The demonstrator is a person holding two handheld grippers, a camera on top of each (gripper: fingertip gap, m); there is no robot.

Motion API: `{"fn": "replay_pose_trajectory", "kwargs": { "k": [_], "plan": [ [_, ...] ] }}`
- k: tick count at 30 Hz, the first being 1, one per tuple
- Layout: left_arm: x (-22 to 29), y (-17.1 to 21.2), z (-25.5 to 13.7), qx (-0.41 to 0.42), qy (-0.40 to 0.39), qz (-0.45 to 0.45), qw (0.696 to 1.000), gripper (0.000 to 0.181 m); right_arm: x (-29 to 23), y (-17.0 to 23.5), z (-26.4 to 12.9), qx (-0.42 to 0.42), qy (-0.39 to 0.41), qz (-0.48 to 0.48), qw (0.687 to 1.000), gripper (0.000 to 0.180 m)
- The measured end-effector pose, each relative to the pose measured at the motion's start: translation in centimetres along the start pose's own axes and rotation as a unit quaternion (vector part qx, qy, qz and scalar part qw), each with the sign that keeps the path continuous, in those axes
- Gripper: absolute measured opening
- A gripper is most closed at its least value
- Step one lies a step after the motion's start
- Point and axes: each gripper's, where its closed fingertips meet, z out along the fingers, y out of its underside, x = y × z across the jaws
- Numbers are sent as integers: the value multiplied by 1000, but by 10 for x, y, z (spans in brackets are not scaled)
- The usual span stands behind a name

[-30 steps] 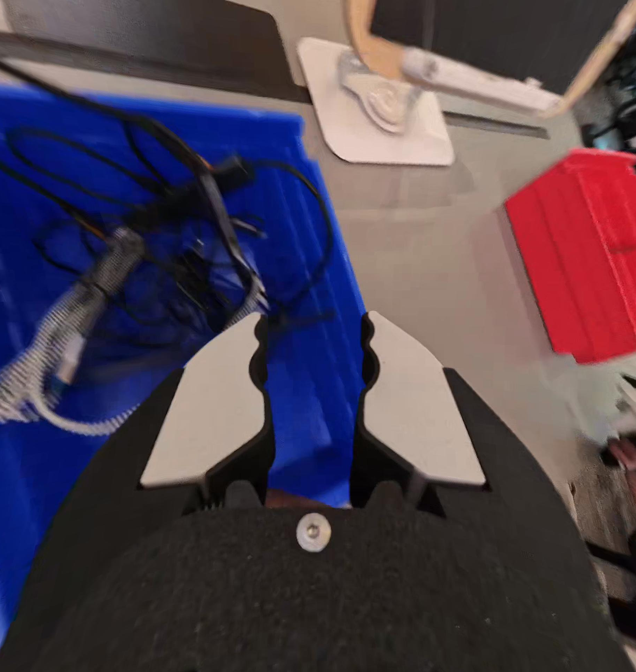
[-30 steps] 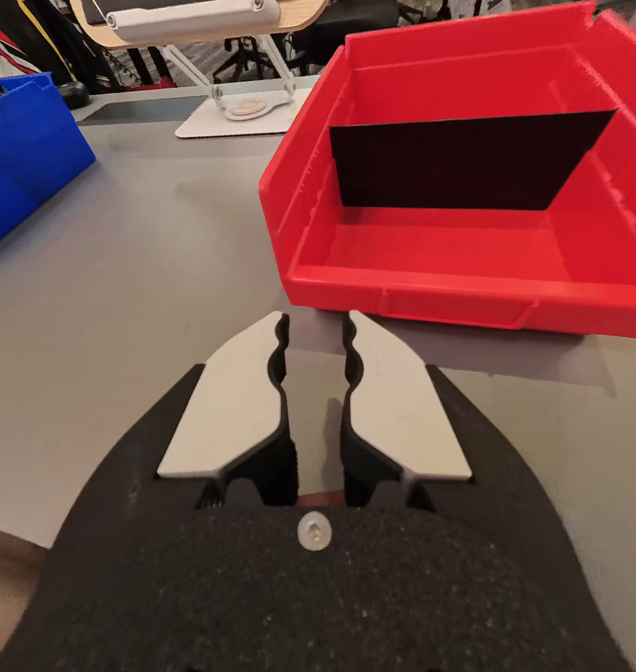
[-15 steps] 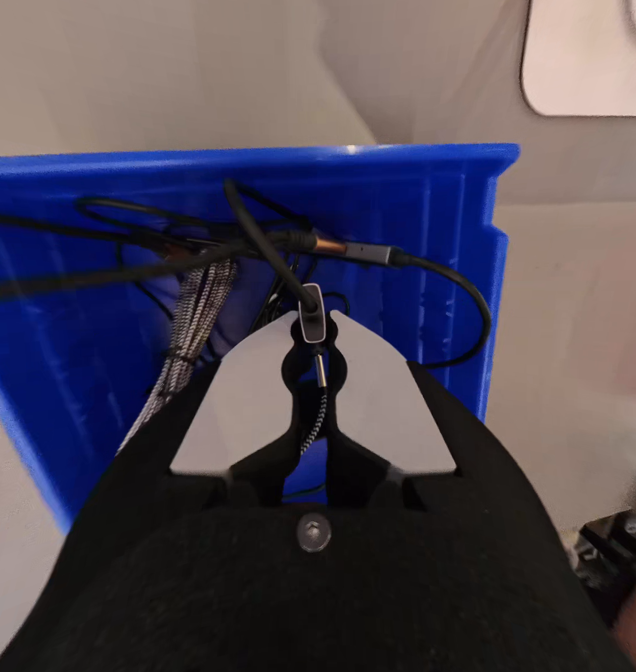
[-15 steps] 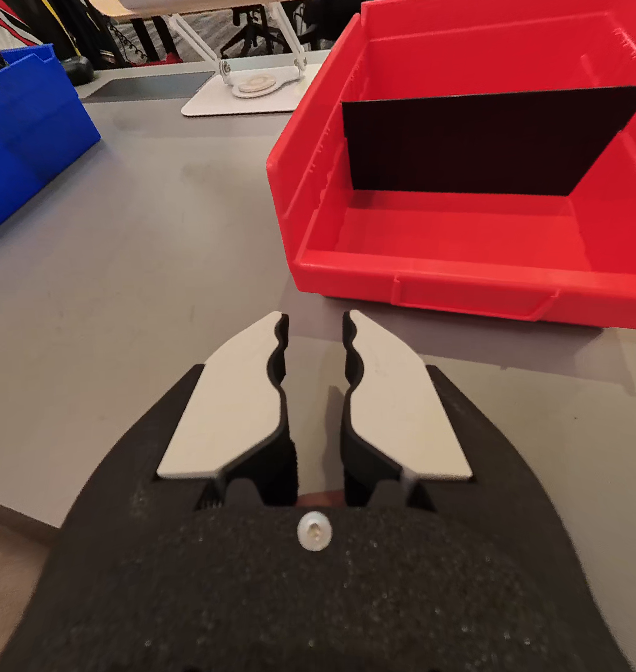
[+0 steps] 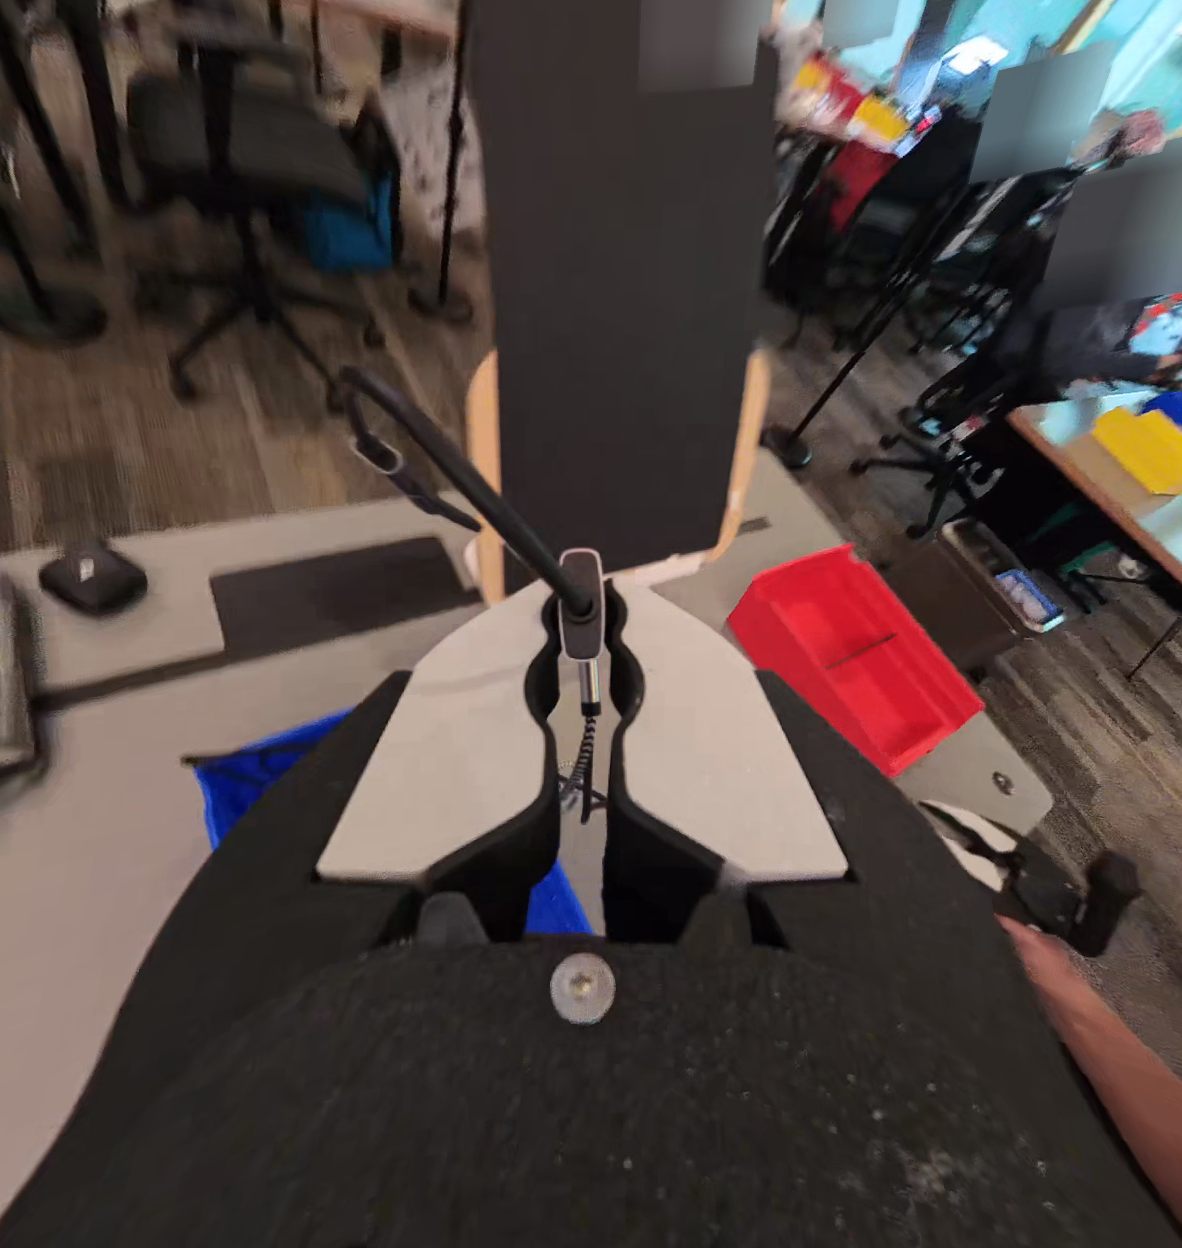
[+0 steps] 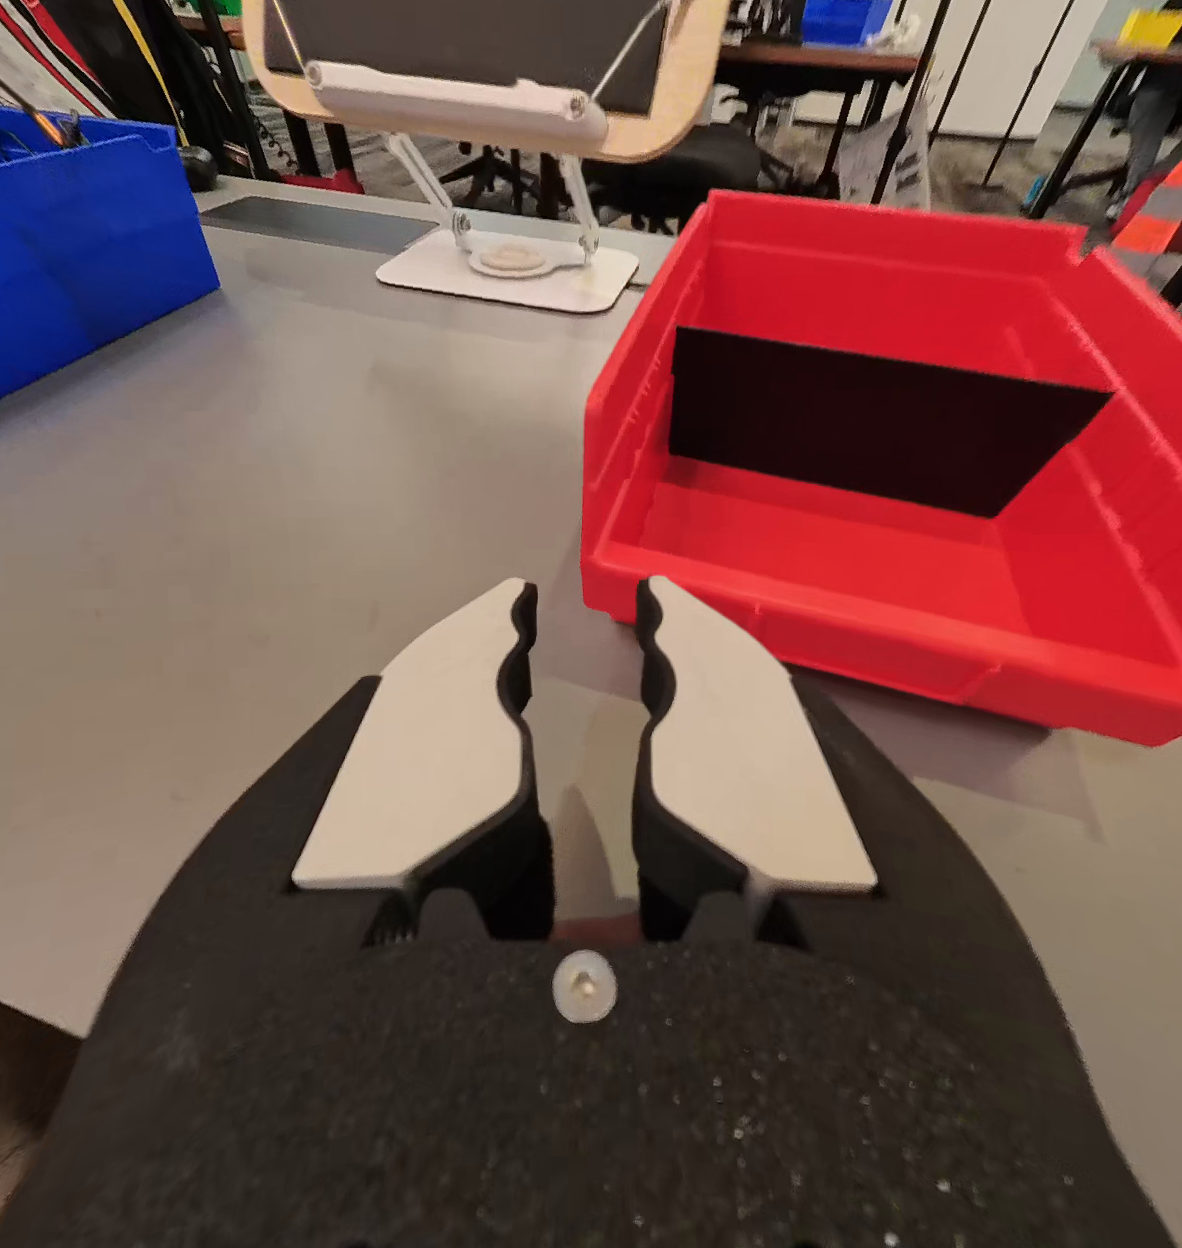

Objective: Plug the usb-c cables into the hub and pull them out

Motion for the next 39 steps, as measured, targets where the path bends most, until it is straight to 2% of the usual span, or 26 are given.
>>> {"fn": "replay_pose_trajectory", "kwargs": {
  "k": [4,7,13,18,25,30,32,35,39],
  "plan": [
    [74,-44,-28,29,49,48,997,9,-6,-7,2,23,6,-43,999,34],
    [130,-40,-22,10,124,69,990,9,-10,-15,0,45,22,-103,993,41],
    [224,-31,-15,52,228,111,966,9,-30,-16,-1,57,36,-204,977,41],
    [267,-64,-40,119,240,157,951,9,-31,-12,0,48,28,-191,980,39],
    [306,-137,-80,147,217,194,945,9,-21,-12,1,45,18,-134,990,37],
    [304,-175,-71,125,180,189,957,9,-23,-15,-2,54,14,-130,990,37],
    [295,-173,-55,110,173,170,964,9,-25,-18,-4,62,9,-128,990,37],
    [277,-147,-20,73,167,131,975,9,-27,-23,-6,76,-1,-122,990,38],
    [224,-62,67,-23,135,71,988,9,-32,-33,-12,109,-9,-131,985,41]
  ]
}}
